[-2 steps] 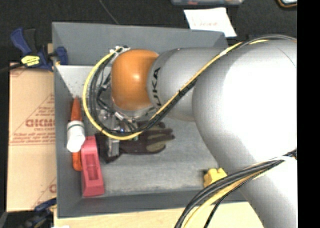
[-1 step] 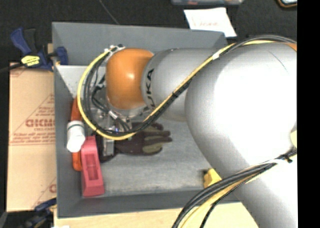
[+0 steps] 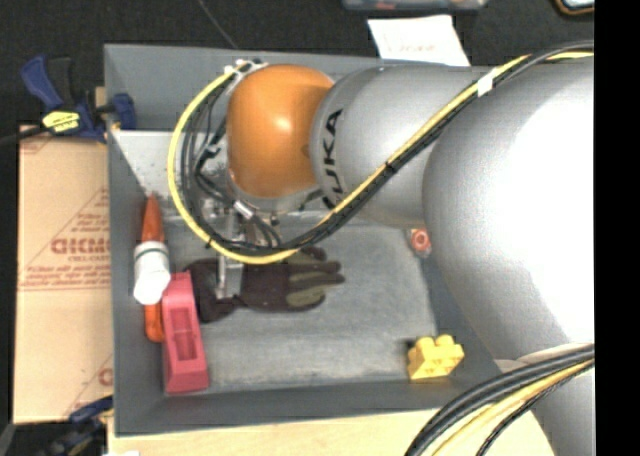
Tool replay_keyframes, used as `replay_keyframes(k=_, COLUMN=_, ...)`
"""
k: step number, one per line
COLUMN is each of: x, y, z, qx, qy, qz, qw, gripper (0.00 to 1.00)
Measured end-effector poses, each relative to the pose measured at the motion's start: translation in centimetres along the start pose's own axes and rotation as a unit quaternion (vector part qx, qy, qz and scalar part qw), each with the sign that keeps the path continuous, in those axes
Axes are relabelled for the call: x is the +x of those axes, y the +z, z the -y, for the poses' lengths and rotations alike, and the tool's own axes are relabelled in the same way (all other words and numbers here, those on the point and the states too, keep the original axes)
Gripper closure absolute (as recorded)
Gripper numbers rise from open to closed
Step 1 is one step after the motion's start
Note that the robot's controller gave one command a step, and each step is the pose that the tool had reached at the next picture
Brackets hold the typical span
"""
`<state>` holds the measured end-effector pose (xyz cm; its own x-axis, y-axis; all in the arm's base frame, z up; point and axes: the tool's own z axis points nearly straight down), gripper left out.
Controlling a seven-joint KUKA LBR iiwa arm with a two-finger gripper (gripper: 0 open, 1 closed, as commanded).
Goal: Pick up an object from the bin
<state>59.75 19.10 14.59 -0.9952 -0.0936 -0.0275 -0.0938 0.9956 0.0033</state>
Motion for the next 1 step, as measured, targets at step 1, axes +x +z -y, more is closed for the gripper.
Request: replay_keyframes(k=1, x=1.24, y=-7.85, z=0.43, qx=0.001, qy=0.090, qz=-0.0072, qw=0.9959, gripper=0.00)
